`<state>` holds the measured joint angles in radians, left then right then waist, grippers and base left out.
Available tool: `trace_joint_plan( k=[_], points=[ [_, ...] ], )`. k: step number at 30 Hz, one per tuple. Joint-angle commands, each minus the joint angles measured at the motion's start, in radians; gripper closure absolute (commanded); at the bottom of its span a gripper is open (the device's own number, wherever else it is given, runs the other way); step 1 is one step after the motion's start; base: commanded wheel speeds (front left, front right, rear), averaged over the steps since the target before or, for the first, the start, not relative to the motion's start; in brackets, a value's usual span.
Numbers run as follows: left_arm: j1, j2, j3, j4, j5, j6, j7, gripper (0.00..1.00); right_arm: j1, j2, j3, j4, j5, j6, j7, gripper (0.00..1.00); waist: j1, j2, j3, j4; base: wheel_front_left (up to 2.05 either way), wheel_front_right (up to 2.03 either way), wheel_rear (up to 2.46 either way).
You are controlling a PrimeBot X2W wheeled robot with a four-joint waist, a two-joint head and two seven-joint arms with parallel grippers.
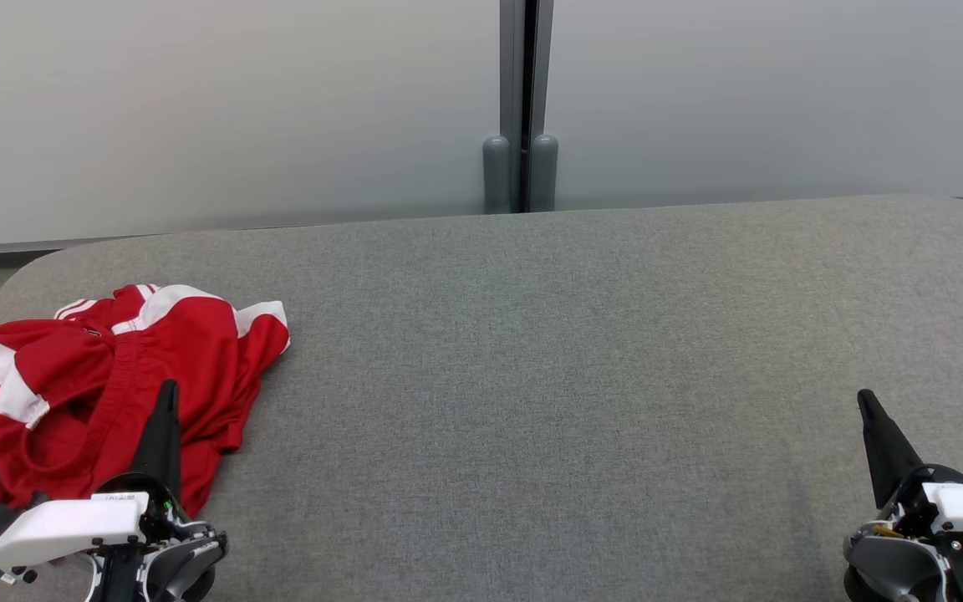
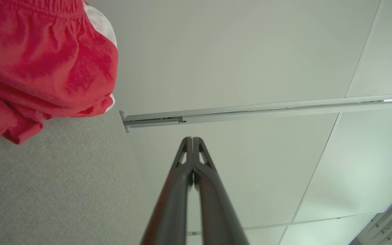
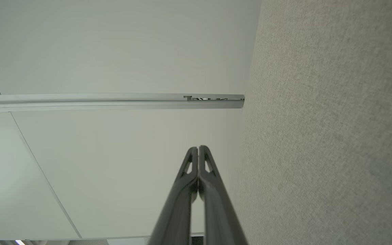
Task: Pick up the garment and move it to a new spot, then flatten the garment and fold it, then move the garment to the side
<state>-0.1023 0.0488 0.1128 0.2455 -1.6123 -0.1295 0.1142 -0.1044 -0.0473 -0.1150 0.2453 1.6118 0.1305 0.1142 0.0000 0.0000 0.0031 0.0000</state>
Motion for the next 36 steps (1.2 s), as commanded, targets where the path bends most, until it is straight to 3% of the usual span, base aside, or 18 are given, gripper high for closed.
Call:
trace_joint_plan(
  k=[1, 3, 4, 21, 36],
  points=[
    [-0.015, 0.003, 0.003, -0.002, -0.001, -0.003, 0.002, 1.00, -0.009, -0.005, 0.000, -0.003, 0.002, 0.000, 0.002, 1.00, 0.0000, 0.0000, 0.000, 0.000, 0.00, 0.00, 0.00],
    [-0.015, 0.003, 0.003, -0.002, -0.001, -0.003, 0.002, 1.00, -0.009, -0.005, 0.000, -0.003, 0.002, 0.000, 0.002, 1.00, 0.0000, 0.0000, 0.000, 0.000, 0.00, 0.00, 0.00],
    [0.002, 0.000, -0.001, 0.003, 0.000, 0.000, -0.001, 0.00, 0.002, 0.001, 0.000, 0.002, 0.000, 0.000, 0.000, 0.00, 0.0000, 0.0000, 0.000, 0.000, 0.00, 0.00, 0.00],
    [0.025, -0.006, -0.028, -0.034, 0.077, 0.000, -0.073, 0.00, 0.000, -0.001, 0.070, -0.029, -0.032, -0.001, -0.068, 0.00, 0.0000, 0.0000, 0.001, 0.002, 0.00, 0.00, 0.00],
    [0.034, -0.004, -0.027, -0.091, 0.369, 0.016, -0.132, 0.00, -0.024, -0.023, 0.134, -0.060, -0.244, 0.000, -0.132, 0.00, 0.0000, 0.0000, 0.002, 0.005, 0.00, 0.00, 0.00]
  ],
)
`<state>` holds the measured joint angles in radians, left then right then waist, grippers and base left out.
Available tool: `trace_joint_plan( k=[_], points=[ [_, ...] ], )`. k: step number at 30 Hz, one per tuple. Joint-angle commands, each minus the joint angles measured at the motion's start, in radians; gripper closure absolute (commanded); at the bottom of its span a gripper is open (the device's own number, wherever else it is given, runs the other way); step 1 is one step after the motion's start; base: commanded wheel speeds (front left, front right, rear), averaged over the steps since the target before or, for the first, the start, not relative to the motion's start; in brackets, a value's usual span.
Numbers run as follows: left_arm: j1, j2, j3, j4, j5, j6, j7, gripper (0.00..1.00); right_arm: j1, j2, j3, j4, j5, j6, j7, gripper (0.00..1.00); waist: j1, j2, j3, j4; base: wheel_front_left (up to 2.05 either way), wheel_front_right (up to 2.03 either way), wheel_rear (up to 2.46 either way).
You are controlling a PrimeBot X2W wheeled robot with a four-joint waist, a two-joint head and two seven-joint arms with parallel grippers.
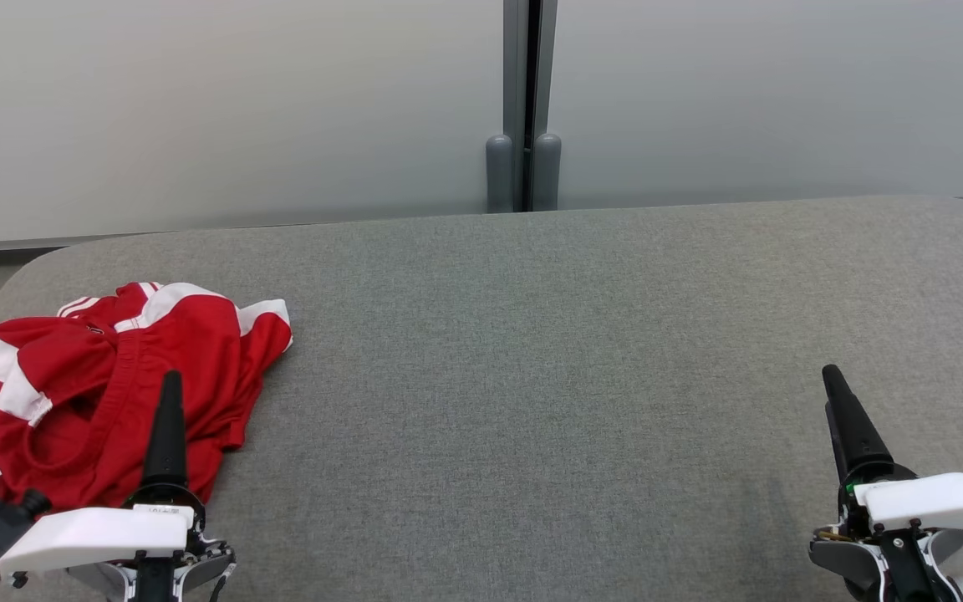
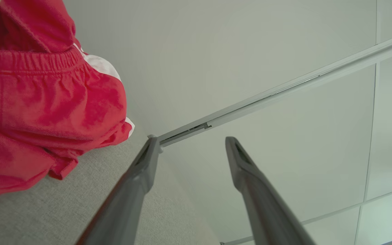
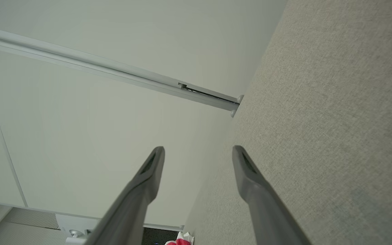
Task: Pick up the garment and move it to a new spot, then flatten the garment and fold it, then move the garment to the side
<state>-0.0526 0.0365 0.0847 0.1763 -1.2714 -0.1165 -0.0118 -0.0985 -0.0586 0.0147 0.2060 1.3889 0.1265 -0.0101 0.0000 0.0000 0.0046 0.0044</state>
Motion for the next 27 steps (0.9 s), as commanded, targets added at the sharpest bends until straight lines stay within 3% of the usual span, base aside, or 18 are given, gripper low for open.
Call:
trace_joint_plan(
  k=[1, 15, 27],
  points=[
    [-0.015, 0.009, -0.001, -0.026, 0.053, 0.005, -0.010, 0.00, -0.031, -0.012, 0.006, -0.022, -0.041, 0.004, -0.012, 0.00, 0.0000, 0.0000, 0.000, 0.000, 0.00, 0.00, 0.00],
    [0.003, 0.010, -0.045, -0.061, 0.377, 0.059, -0.061, 0.00, -0.038, -0.011, 0.027, -0.046, -0.354, 0.004, -0.063, 0.00, 0.0000, 0.0000, -0.001, 0.000, 0.00, 0.00, 0.00],
    [0.011, 0.011, -0.064, -0.056, 0.576, 0.080, -0.099, 0.00, -0.044, -0.014, 0.044, -0.038, -0.583, 0.005, -0.101, 0.00, 0.0000, 0.0000, 0.000, 0.002, 0.00, 0.00, 0.00]
  ],
)
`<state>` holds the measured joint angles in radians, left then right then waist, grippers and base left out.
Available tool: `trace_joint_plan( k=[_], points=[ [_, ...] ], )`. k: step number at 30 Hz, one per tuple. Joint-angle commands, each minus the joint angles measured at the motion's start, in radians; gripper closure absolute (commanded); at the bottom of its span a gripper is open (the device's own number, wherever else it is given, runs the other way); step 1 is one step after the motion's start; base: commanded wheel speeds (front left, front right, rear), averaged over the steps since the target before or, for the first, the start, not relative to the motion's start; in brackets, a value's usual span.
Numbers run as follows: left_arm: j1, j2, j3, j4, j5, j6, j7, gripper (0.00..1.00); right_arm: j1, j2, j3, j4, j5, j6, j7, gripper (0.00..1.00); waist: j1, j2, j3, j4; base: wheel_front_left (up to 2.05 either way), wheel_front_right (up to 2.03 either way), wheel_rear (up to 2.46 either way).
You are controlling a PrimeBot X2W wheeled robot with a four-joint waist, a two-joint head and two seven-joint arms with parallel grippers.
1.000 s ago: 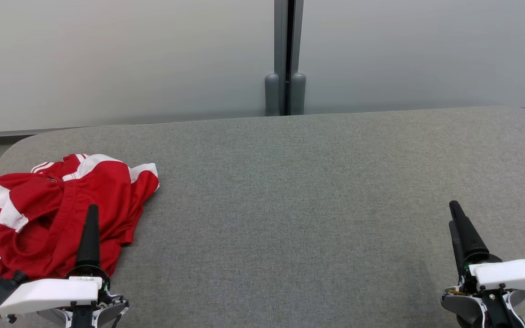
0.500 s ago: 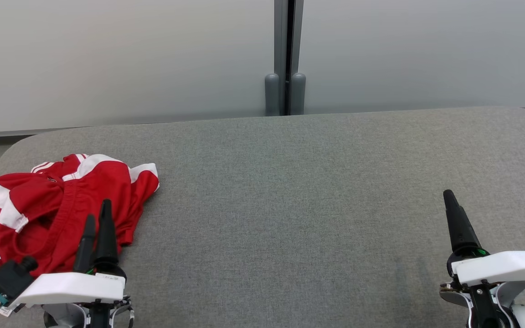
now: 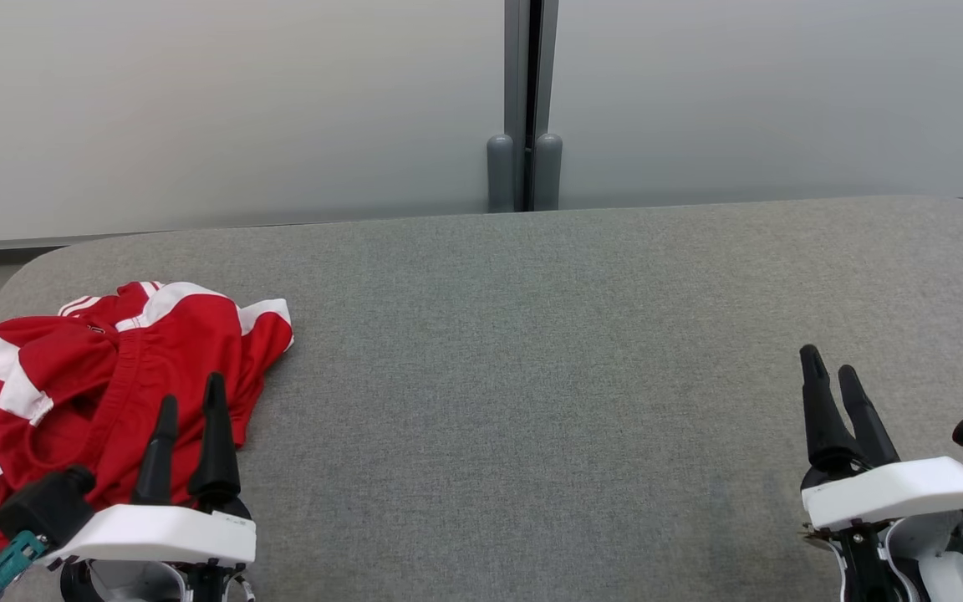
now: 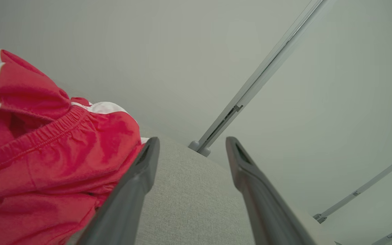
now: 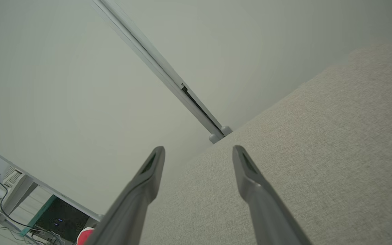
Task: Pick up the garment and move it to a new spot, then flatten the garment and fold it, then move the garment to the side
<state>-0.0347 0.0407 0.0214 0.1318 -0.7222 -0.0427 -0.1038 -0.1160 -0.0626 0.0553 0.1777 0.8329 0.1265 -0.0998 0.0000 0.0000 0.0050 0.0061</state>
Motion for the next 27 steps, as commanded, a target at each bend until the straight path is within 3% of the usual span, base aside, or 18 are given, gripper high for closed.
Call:
trace_joint_plan(
  k=[1, 27],
  points=[
    [-0.007, 0.007, -0.002, -0.010, 0.041, 0.007, -0.010, 0.00, -0.027, -0.010, 0.005, -0.009, -0.040, 0.005, -0.014, 0.00, 0.0000, 0.0000, 0.000, 0.000, 0.00, 0.00, 0.00],
    [0.002, 0.009, -0.024, -0.030, 0.290, 0.030, -0.078, 0.00, -0.039, -0.020, 0.060, -0.018, -0.291, 0.006, -0.083, 0.00, 0.0000, 0.0000, 0.000, 0.004, 0.00, 0.00, 0.00]
  ],
)
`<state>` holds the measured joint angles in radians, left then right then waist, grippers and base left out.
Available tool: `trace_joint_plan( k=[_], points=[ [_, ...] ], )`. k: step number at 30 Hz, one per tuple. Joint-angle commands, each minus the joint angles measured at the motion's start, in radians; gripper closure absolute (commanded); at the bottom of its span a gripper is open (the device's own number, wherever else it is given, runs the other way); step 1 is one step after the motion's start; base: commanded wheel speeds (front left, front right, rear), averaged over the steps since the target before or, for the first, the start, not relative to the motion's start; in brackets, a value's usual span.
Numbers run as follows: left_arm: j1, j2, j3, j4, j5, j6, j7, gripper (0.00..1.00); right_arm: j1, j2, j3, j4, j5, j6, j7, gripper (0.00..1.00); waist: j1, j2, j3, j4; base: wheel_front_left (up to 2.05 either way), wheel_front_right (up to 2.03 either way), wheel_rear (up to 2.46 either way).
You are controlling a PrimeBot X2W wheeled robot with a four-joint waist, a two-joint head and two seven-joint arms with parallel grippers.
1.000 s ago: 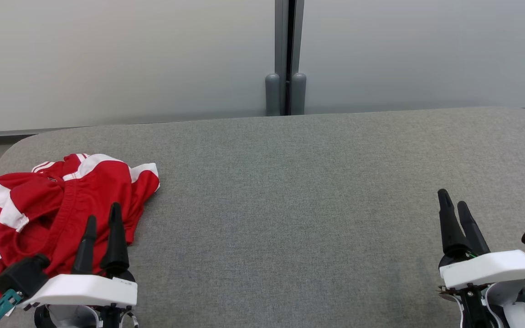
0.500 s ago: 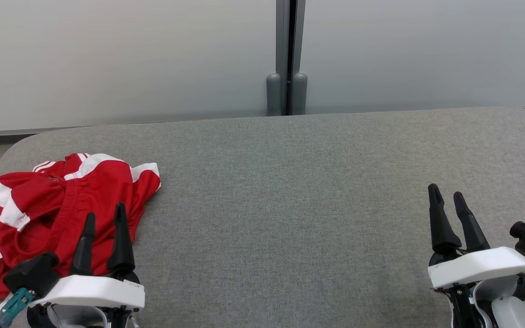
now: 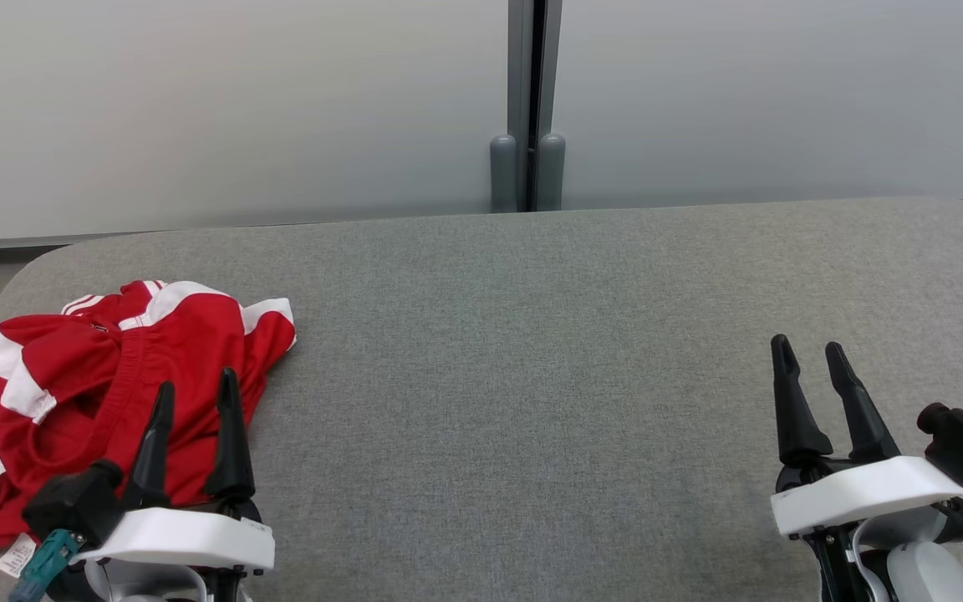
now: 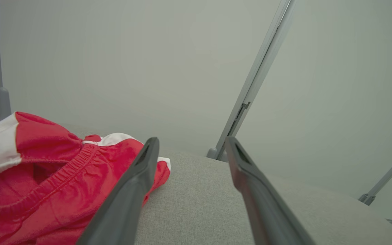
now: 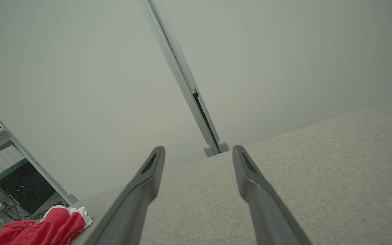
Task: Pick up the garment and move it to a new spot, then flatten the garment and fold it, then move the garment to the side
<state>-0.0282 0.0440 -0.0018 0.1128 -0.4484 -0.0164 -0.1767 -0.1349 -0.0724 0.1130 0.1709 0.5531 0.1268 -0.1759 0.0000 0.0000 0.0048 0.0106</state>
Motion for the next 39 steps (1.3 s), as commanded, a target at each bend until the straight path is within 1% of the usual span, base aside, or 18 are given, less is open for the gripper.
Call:
trace_joint_plan(
  k=[1, 20, 39],
  points=[
    [-0.004, 0.006, -0.001, -0.012, 0.025, 0.004, -0.008, 0.00, -0.021, -0.010, 0.004, -0.011, -0.020, 0.005, -0.009, 0.00, 0.0000, 0.0000, 0.000, 0.000, 0.00, 0.00, 0.00],
    [0.001, 0.008, -0.017, -0.011, 0.177, 0.020, -0.049, 0.00, -0.027, -0.015, 0.033, 0.002, -0.163, 0.006, -0.051, 0.00, 0.0000, 0.0000, -0.003, 0.000, 0.00, 0.00, 0.00],
    [0.007, 0.009, -0.029, -0.016, 0.299, 0.029, -0.083, 0.00, -0.036, -0.018, 0.060, 0.008, -0.269, 0.006, -0.085, 0.00, 0.0000, 0.0000, -0.005, 0.001, 0.00, 0.00, 0.00]
  ],
)
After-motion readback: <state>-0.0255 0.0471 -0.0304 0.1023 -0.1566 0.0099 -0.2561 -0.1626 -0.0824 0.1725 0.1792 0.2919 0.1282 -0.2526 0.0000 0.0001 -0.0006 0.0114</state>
